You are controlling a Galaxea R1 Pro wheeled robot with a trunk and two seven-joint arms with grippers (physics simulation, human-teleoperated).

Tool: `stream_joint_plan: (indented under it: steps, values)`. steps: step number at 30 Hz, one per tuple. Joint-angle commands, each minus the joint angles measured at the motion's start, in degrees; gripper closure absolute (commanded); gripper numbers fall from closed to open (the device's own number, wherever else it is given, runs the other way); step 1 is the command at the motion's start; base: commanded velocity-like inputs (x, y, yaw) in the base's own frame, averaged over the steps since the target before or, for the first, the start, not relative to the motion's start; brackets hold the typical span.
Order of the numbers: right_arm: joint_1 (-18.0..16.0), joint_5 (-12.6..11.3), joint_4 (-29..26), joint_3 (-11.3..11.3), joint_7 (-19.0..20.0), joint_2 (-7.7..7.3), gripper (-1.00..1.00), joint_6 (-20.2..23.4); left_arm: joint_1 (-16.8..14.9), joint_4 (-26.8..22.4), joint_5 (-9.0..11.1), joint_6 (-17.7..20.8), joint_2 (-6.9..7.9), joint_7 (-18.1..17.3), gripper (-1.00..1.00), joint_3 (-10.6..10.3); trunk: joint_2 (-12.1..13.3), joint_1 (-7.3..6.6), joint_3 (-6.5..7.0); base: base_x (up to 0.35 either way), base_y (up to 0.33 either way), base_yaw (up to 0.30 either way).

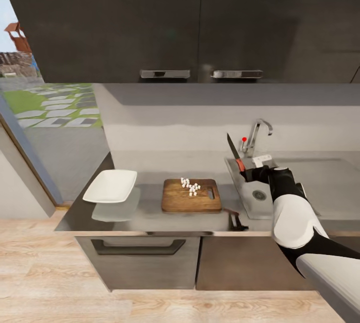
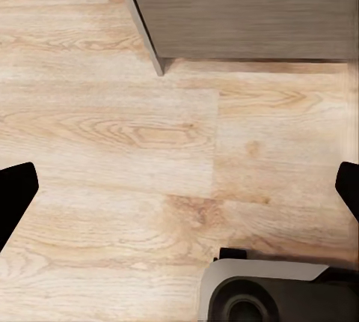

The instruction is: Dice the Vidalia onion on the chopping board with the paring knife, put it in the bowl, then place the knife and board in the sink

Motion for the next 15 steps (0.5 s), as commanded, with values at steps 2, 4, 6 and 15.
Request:
stream_joint_plan:
  steps: [2, 4, 6, 15]
  values:
    - [-0.1, 0.3, 0.0, -0.4, 0.3, 0.08, 1.0, 0.4, 0.0, 0.5, 0.0, -0.1, -0.06, 0.6, -1.0, -0.5, -0.1, 0.05, -0.13, 0.162, -0.261, 0.0]
    - [0.1, 0.3, 0.1, -0.4, 0.3, 0.08, 1.0, 1.1, 0.0, 0.7, 0.0, -0.1, -0.08, 0.6, -1.0, -0.5, -0.1, 0.05, -0.13, 0.123, -0.281, 0.0]
    - [1.1, 0.4, 0.2, -0.4, -0.6, 0.04, 1.0, 3.3, 0.0, 0.7, 0.0, -0.1, -0.08, 0.6, -1.0, -0.5, -0.1, 0.05, -0.13, 0.047, -0.3, 0.0]
    - [4.3, 0.2, 5.6, -6.8, -13.6, -1.5, 1.0, 6.5, 0.0, 0.7, 0.0, -0.2, -0.09, 0.3, -1.0, -0.5, -0.1, 0.05, -0.13, 0.003, -0.09, 0.0]
